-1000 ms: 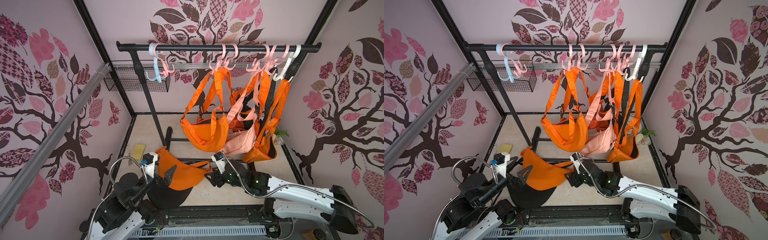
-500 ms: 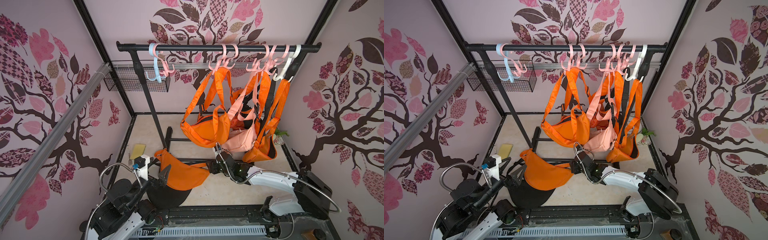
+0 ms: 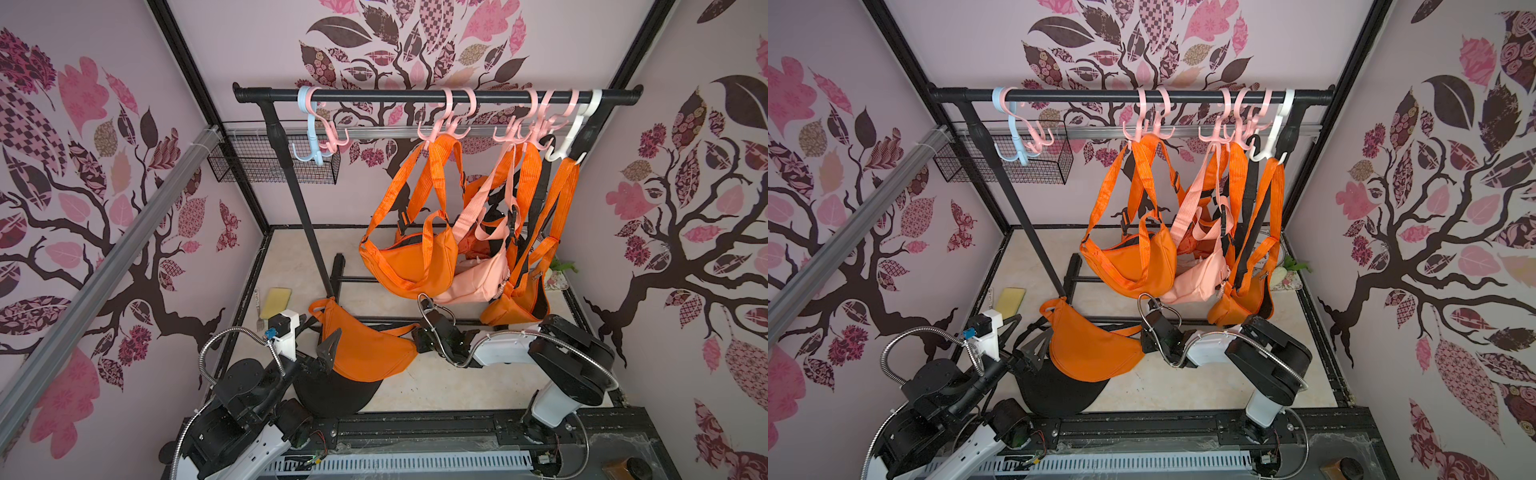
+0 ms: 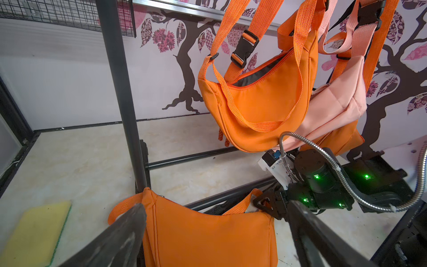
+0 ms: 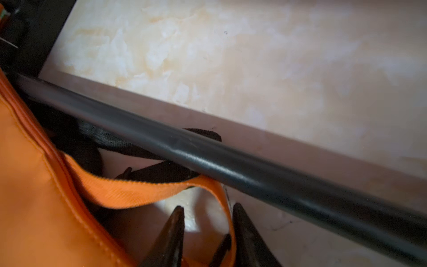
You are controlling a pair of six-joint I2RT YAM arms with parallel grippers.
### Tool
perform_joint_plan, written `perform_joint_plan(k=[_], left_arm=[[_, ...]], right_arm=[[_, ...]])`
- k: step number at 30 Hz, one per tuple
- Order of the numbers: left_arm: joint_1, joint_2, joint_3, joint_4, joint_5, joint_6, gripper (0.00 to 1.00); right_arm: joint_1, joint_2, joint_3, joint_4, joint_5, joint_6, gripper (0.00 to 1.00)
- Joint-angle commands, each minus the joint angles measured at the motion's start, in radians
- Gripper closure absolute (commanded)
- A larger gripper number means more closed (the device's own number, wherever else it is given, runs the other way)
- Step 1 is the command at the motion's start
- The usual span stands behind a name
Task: Hang the bag on a hook
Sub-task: Pick up the bag from the center of the board.
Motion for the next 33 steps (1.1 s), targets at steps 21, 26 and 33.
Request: perform_joint_plan(k=[21, 26, 33], left_arm=[[-0.002, 0.321, 0.131, 0.273, 0.325, 0.197, 0.02], [-0.002, 0.419, 0.124, 0.368, 0.572, 0.142, 0.02], [-0.001, 0.409, 0.044, 0.422, 0.674, 0.092, 0.02]], right_arm=[[0.088, -0.723, 0.255, -0.312, -0.379, -0.369, 1.00], [0.089, -0.737, 0.377, -0.411, -0.397, -0.390, 1.00], [0.088, -0.740, 0.465, -0.509, -0.392, -0.402, 1.00]])
